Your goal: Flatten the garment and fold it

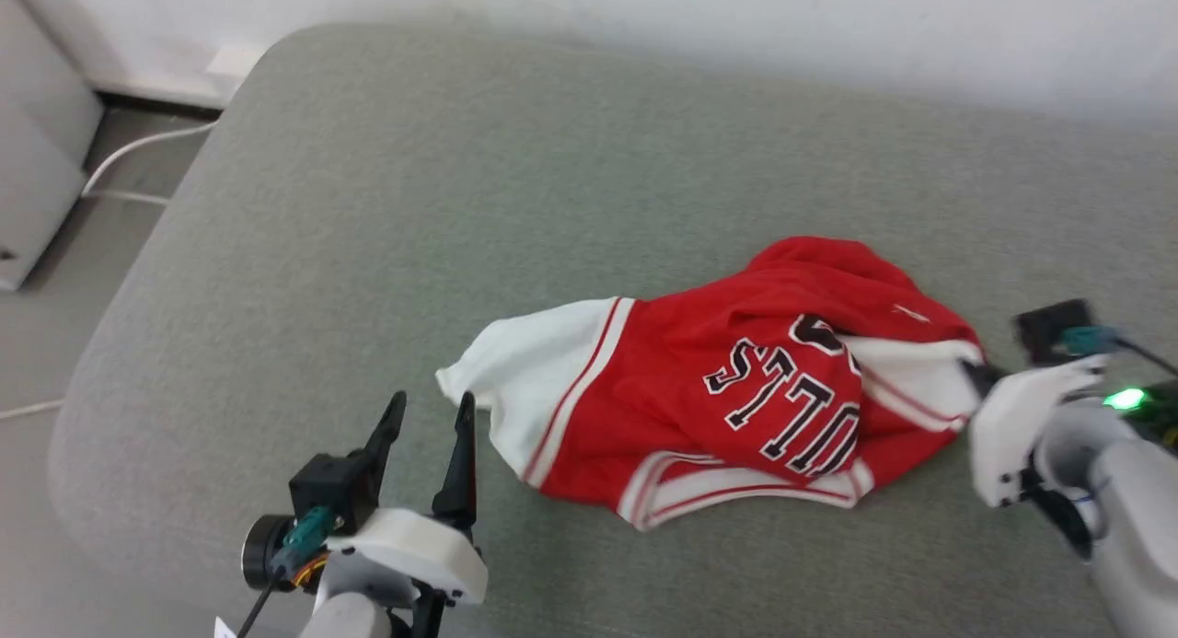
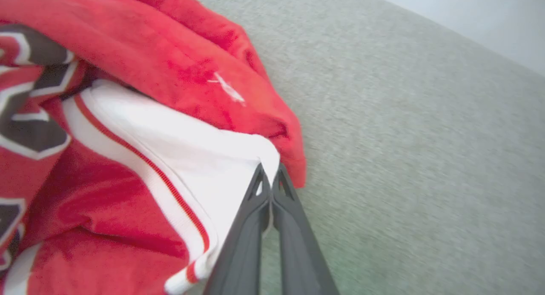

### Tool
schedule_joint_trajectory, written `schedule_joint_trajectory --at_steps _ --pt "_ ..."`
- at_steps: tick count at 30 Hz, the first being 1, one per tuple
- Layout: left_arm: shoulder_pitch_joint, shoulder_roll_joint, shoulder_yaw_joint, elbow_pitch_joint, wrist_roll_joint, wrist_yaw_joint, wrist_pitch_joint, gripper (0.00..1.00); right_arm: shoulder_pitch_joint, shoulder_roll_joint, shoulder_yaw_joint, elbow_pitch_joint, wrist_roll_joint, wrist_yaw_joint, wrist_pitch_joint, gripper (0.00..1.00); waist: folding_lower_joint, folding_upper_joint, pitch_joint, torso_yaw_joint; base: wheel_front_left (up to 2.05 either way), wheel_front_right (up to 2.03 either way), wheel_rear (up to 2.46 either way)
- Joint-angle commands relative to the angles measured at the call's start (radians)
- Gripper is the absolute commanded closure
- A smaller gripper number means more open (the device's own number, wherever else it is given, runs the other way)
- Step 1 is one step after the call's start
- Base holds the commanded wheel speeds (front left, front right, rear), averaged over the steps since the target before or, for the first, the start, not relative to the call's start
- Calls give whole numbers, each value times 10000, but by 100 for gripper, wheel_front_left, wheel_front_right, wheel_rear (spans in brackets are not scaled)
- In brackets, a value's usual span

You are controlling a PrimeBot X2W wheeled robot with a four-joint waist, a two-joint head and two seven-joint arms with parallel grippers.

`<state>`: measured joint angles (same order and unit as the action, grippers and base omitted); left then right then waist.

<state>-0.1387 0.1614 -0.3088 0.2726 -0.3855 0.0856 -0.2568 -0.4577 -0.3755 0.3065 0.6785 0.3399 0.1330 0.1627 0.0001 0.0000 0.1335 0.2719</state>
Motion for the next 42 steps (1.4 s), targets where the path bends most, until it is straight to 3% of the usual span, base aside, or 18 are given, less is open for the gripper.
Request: schedule_joint_trajectory --at_steps 1,8,14,15,16,22,27,31,35,42 --pt "116 16 60 18 62 -73 -49 0 133 -108 -228 -22 -115 -23 -142 100 -1 0 -506 -595 0 0 0" --pt "361 -71 211 108 145 -167 -49 0 1533 310 -3330 -940 -1229 -23 -344 100 -1 0 -795 -1593 0 0 0" --pt "236 -240 188 345 161 -279 -49 0 3509 1974 -6138 -2671 -2642 -23 464 100 -1 0 -635 -1952 0 0 0" --pt "230 -263 195 397 141 -292 -49 0 3757 2220 -6084 -2982 -2865 -23 549 55 -1 0 -600 -2003 0 0 0" --pt "225 -281 177 481 120 -319 -49 0 3965 2376 -5953 -3285 -3044 -23 552 0 -1 0 -574 -2035 0 0 0" --pt "172 -274 95 880 -123 -437 478 0 4344 2750 -5674 -4907 -3565 -23 -319 0 -1 0 -511 -2229 0 0 0" --pt "367 -45 -159 753 -378 -528 2101 0 4532 2895 -5422 -6027 -3780 -23 -1232 0 -1 0 -473 -2408 0 0 0" --pt "499 348 -309 596 -243 -32 3772 0 4680 3063 -5369 -6505 -3747 -23 -1570 0 -1 0 -360 -2556 0 0 0" --pt "485 621 -282 313 111 698 4549 0 4750 3160 -5230 -6621 -3722 -23 -1663 0 -1 0 -180 -2735 0 0 0" --pt "624 684 -416 114 -137 655 5399 0 4748 3217 -4822 -6454 -3700 -23 -1554 0 -1 0 156 -2940 0 0 0"
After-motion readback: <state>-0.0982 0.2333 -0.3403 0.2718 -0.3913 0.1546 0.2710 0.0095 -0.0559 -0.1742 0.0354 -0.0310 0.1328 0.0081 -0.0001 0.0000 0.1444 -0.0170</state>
